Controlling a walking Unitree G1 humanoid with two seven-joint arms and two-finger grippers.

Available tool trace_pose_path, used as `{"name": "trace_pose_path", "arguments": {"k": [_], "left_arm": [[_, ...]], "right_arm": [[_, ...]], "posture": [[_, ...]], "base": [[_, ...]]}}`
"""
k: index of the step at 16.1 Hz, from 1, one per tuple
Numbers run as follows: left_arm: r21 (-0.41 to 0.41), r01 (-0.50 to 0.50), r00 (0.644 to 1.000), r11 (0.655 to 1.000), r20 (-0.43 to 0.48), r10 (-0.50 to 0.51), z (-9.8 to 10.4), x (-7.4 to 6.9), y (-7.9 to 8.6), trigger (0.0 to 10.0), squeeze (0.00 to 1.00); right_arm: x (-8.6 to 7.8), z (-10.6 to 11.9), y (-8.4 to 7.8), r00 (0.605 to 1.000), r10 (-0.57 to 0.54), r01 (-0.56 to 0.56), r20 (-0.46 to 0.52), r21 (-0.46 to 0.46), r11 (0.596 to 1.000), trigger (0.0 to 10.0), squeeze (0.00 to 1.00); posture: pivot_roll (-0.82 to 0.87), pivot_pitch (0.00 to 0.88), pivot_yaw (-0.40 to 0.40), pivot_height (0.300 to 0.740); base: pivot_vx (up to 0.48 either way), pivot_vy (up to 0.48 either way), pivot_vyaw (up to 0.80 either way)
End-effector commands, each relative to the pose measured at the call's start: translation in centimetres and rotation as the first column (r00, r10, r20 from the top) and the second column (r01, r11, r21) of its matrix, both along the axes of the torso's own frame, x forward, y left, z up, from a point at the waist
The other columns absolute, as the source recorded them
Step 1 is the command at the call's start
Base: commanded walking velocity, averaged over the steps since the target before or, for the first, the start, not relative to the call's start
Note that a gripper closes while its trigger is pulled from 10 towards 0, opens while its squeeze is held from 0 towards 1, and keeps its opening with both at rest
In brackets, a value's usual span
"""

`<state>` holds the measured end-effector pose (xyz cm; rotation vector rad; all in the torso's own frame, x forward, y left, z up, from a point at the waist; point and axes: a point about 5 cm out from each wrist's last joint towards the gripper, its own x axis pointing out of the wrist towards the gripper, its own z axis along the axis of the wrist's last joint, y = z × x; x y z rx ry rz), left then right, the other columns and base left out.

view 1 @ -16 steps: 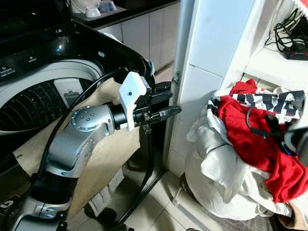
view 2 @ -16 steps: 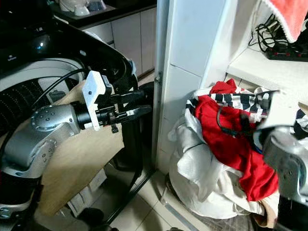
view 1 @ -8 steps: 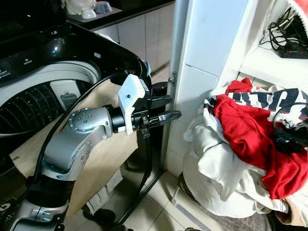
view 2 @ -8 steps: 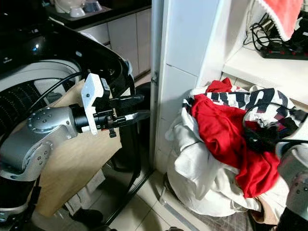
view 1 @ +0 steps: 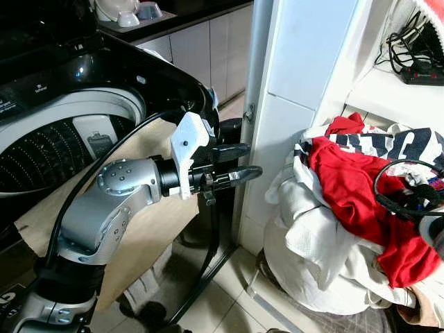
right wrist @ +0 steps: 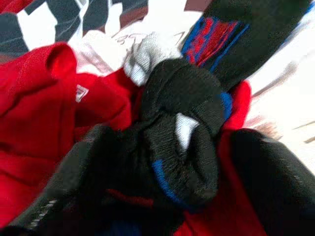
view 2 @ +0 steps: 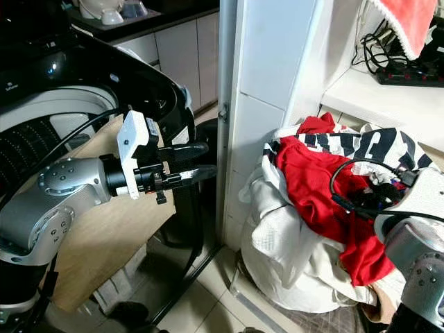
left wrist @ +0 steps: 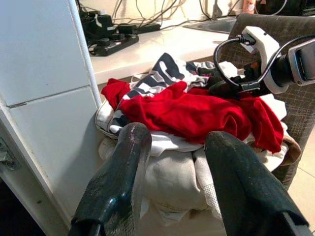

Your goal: Clothes washing

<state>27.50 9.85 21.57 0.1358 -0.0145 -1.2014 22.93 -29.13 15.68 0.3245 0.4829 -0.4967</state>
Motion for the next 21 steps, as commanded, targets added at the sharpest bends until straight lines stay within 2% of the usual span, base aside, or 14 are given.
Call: {"name": "trace_pose_path", "arguments": {"k": [1,13,16,17,18,19,20,21], "left_arm": [[0.013,0.025,1.000,1.000,0.005,-0.025,0.1,-0.5,-0.2,10.0,0.00],[0.008,0.028,0.999,1.000,0.018,-0.028,0.2,-0.5,-0.2,10.0,0.00],[-0.006,0.004,0.999,1.000,0.037,-0.004,0.3,-0.3,-0.1,10.0,0.00],[-0.016,-0.008,0.999,1.000,0.044,0.009,0.4,-0.2,-0.1,10.0,0.00],[-0.018,-0.011,0.999,1.000,0.047,0.012,0.4,-0.1,-0.2,10.0,0.00],[-0.018,-0.012,0.999,1.000,0.047,0.013,0.4,-0.1,-0.2,10.0,0.00],[-0.018,-0.015,0.999,1.000,0.049,0.016,0.4,0.0,-0.2,10.0,0.00],[-0.019,-0.017,0.999,1.000,0.050,0.018,0.4,0.0,-0.2,10.0,0.00]], "right_arm": [[-0.2,-0.1,0.0,1.000,0.005,-0.005,0.003,0.023,1.000,0.0,0.00],[-0.2,0.8,-0.1,0.999,0.000,0.000,0.045,-0.001,1.000,0.0,0.00],[0.1,2.4,-0.7,0.992,-0.041,0.056,0.118,-0.133,0.989,0.0,0.00],[0.3,3.5,-0.8,0.983,-0.038,0.079,0.177,-0.230,0.970,0.0,0.00],[0.4,4.2,-0.7,0.982,0.000,0.064,0.191,-0.330,0.942,0.0,0.00],[0.5,4.4,-0.6,0.982,0.024,0.048,0.188,-0.373,0.927,0.0,0.00],[0.6,5.0,0.0,0.979,0.108,-0.010,0.173,-0.488,0.873,0.0,0.00],[0.8,5.2,0.7,0.971,0.174,-0.059,0.161,-0.545,0.837,0.0,0.00]], "posture": [[-0.10,0.000,0.003,0.740],[-0.10,0.000,0.000,0.740],[-0.11,0.000,0.001,0.740],[-0.11,0.000,0.002,0.740],[-0.11,0.000,0.002,0.740],[-0.11,0.000,0.002,0.740],[-0.11,0.000,0.003,0.740],[-0.11,0.000,0.004,0.740]], "base": [[0.000,0.000,0.00],[0.000,0.000,0.00],[0.000,0.000,0.00],[0.000,0.000,0.00],[0.000,0.000,0.00],[0.000,0.000,0.00],[0.000,0.000,0.00],[0.000,0.000,0.00]]}}
